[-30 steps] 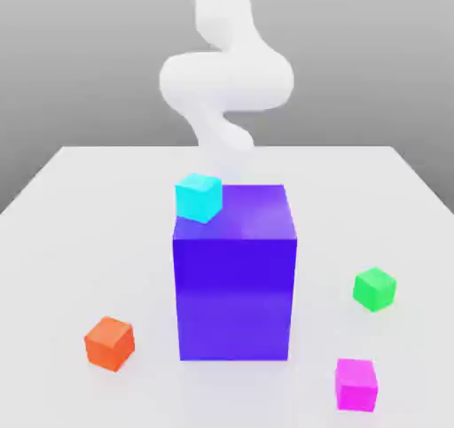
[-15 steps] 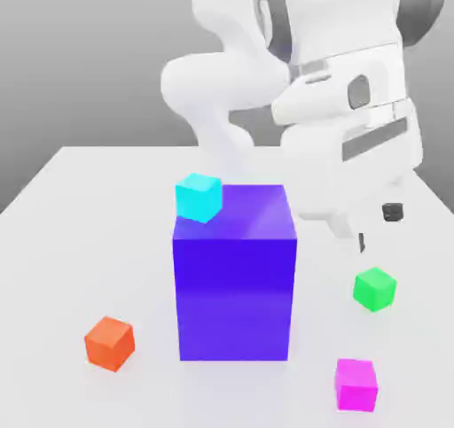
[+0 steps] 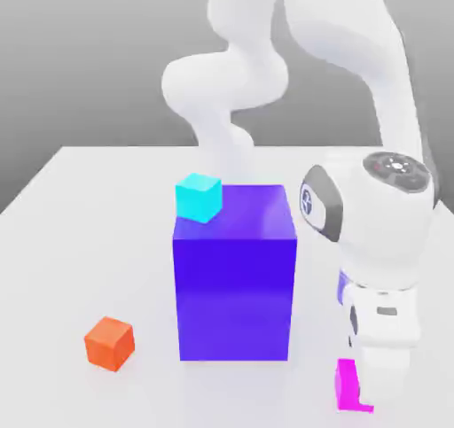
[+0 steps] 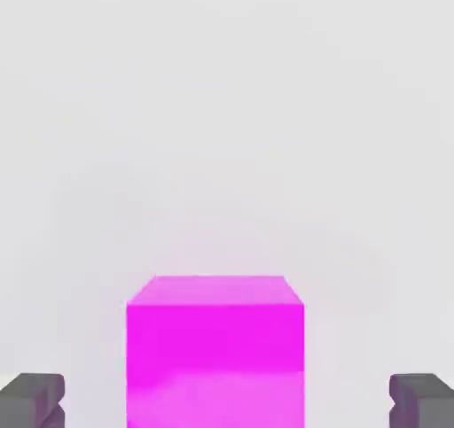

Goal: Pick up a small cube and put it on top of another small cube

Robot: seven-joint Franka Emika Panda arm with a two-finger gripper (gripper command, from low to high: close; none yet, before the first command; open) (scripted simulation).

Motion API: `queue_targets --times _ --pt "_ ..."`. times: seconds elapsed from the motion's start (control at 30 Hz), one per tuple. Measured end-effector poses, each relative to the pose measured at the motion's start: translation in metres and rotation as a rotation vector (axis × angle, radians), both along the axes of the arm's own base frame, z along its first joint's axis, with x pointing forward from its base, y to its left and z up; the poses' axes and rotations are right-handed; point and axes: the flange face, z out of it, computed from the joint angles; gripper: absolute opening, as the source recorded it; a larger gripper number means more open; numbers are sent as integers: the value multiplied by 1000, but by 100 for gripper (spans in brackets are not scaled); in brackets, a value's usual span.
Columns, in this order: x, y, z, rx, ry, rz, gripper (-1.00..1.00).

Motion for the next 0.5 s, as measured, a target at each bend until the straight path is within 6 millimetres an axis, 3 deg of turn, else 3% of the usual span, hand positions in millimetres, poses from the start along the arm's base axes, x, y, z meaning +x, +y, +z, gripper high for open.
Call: queue_targets --times 0.2,0.37,0.5 --pt "-1 0 -3 -1 2 1 -100" --pt "-4 2 50 1 5 14 -100" --pt "-57 39 71 27 30 272 -100"
